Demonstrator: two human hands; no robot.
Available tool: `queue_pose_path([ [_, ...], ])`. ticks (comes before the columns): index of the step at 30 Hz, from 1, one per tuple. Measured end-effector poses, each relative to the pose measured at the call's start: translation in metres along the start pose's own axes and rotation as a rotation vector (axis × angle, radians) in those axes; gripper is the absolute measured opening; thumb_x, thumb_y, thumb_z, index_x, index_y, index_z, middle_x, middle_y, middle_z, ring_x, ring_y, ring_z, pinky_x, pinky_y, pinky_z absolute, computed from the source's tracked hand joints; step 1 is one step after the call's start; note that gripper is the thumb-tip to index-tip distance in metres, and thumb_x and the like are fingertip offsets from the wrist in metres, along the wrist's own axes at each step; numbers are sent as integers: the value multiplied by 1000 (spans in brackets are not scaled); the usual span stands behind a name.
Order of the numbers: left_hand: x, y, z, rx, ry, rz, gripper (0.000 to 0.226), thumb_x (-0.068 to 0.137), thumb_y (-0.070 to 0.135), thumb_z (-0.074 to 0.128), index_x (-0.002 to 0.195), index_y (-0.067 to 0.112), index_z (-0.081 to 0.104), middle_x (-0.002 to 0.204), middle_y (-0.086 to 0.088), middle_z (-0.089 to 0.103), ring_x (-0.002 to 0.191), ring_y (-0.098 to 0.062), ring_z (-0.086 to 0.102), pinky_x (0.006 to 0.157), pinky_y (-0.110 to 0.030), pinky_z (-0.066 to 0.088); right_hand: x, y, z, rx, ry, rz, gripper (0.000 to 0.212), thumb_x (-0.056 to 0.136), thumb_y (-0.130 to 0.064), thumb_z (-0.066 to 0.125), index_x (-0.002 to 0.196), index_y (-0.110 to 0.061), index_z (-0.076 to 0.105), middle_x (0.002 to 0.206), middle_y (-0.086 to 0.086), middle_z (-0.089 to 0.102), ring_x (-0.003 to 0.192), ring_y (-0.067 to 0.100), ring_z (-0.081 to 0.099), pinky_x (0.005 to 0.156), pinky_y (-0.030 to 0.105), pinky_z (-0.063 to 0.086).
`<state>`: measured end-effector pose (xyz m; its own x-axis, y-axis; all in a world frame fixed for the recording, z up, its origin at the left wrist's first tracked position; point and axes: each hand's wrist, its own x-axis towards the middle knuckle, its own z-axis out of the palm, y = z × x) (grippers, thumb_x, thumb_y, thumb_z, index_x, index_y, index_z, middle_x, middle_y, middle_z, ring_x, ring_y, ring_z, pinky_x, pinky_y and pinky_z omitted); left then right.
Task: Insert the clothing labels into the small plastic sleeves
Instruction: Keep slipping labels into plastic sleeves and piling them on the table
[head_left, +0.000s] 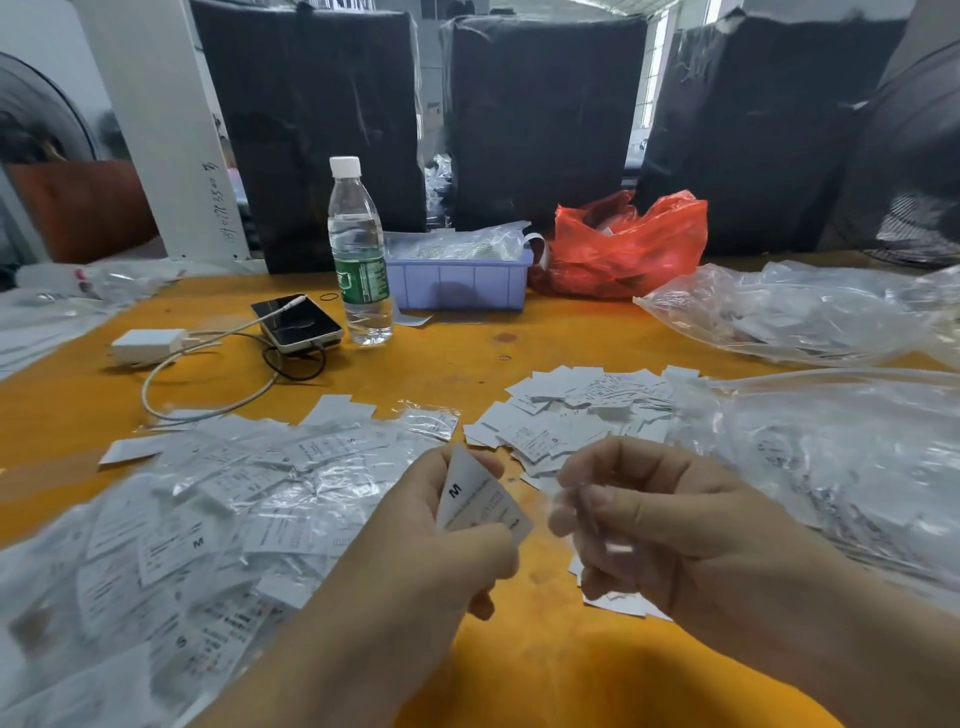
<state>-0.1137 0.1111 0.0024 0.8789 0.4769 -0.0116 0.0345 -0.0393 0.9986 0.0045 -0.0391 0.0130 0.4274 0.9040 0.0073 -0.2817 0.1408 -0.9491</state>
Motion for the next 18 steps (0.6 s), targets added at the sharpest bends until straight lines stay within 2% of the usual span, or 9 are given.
queue_pose_path([
  [2, 0, -1, 1, -25, -7, -17, 38, 47, 12, 62, 76, 34, 71, 71, -4, 57, 44, -12, 51, 53, -29, 49, 0, 1, -1, -32, 15, -7, 15, 77, -4, 66, 85, -13, 74, 83, 16, 68, 55, 18, 55, 58, 33, 52],
  [4, 0, -2, 1, -55, -32, -35, 29, 48, 12, 62, 70, 26, 74, 56, 6, 57, 45, -9, 49, 52, -27, 47, -1, 0, -1, -42, 25, -20, 18, 76, -2, 66, 87, -15, 73, 82, 15, 67, 54, 18, 55, 57, 32, 52],
  [6, 1, -4, 0, -79, -52, -51, 21, 49, 13, 64, 65, 21, 73, 51, 9, 53, 46, -8, 49, 52, -25, 46, -1, -1, 0, -31, 27, -28, 21, 71, -4, 75, 89, -15, 74, 80, 15, 67, 53, 18, 54, 55, 31, 51],
  [8, 2, -5, 0, -116, -59, -68, 18, 50, 13, 67, 65, 19, 74, 54, 6, 57, 50, -8, 53, 53, -24, 47, -2, -3, 2, -25, 35, -34, 30, 61, -9, 85, 89, -16, 75, 79, 16, 68, 52, 17, 53, 54, 31, 50],
  [12, -1, -3, 2, -184, -96, -48, 17, 56, 11, 68, 69, 17, 77, 74, -4, 72, 62, -13, 65, 56, -23, 51, -4, -5, 4, -36, 68, -48, 23, 63, -9, 78, 83, -20, 76, 75, 12, 67, 53, 15, 55, 54, 29, 50],
  [16, -3, 2, 3, -216, -47, -17, 16, 57, 12, 70, 68, 21, 77, 69, -10, 70, 54, -14, 60, 47, -25, 49, -6, -7, 6, -49, 56, -46, 17, 66, -9, 76, 81, -14, 77, 73, 10, 67, 54, 14, 55, 54, 27, 50],
  [18, -4, 3, 3, -216, -47, -20, 15, 57, 14, 72, 69, 22, 77, 67, -9, 67, 52, -13, 57, 46, -24, 47, -7, -7, 7, -90, 52, -34, 15, 64, -11, 81, 78, -13, 77, 73, 9, 68, 58, 13, 59, 56, 26, 52],
])
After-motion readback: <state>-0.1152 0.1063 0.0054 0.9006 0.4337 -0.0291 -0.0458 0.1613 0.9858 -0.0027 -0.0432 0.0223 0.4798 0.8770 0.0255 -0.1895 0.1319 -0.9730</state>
